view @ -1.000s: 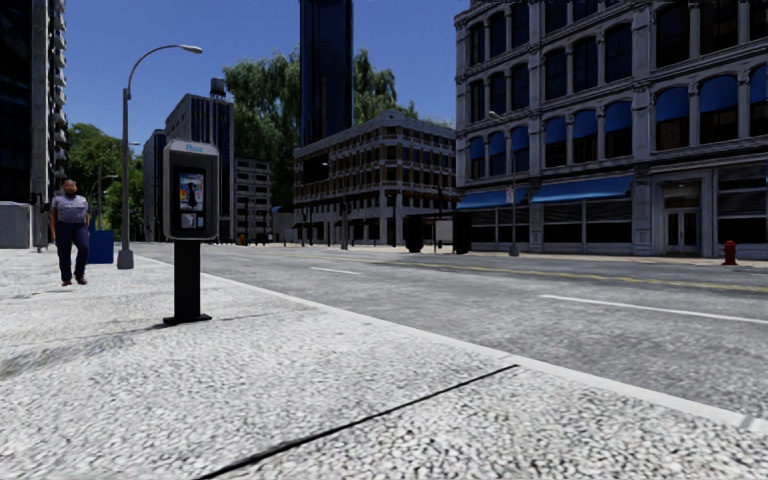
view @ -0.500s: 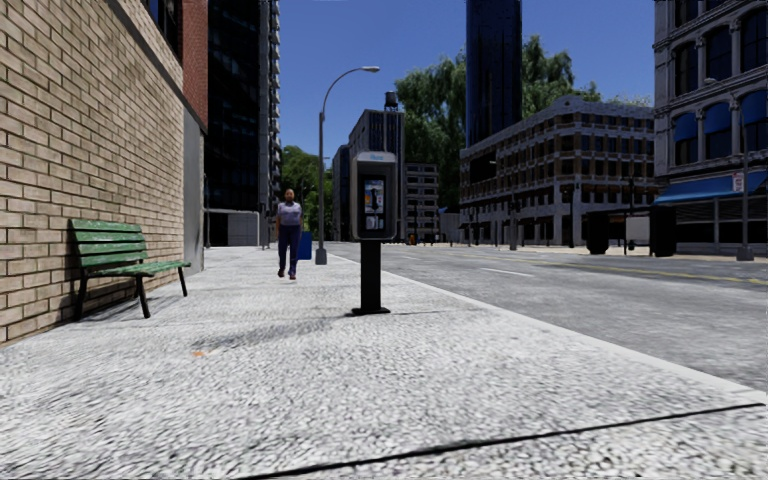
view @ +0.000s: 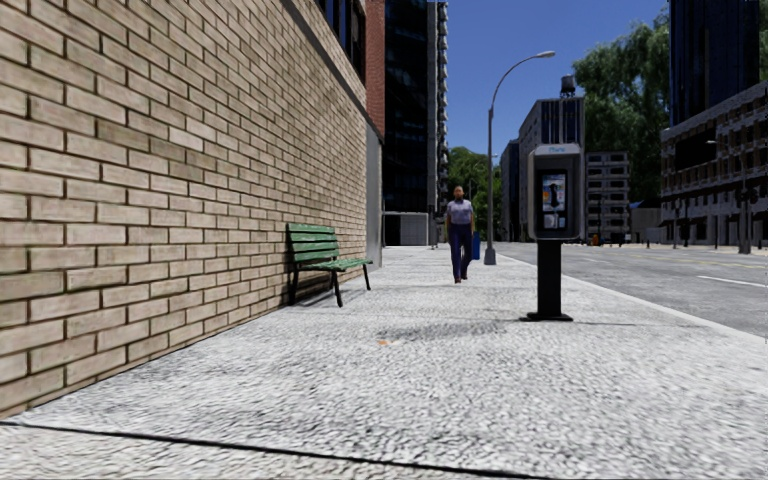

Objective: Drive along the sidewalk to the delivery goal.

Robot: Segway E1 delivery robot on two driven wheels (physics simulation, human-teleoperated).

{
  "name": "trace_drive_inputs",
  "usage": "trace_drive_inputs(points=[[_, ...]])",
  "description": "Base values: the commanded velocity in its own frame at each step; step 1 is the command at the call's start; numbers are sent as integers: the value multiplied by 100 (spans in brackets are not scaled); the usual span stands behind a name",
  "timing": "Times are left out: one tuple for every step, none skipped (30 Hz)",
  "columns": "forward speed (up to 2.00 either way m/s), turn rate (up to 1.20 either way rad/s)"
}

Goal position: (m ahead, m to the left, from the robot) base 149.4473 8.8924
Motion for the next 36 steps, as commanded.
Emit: trace_drive_inputs(points=[[0,88],[0,77],[0,54],[0,51],[3,44],[63,27],[99,24],[99,24],[128,22],[147,22],[166,22],[180,21],[180,21],[187,21],[192,21],[194,21],[194,21],[194,21],[194,21],[194,21],[194,21],[194,21],[194,21],[194,21],[194,20],[194,20],[195,17],[195,17],[195,16],[195,16],[195,0],[195,0],[195,0],[195,0],[195,0],[195,0]])
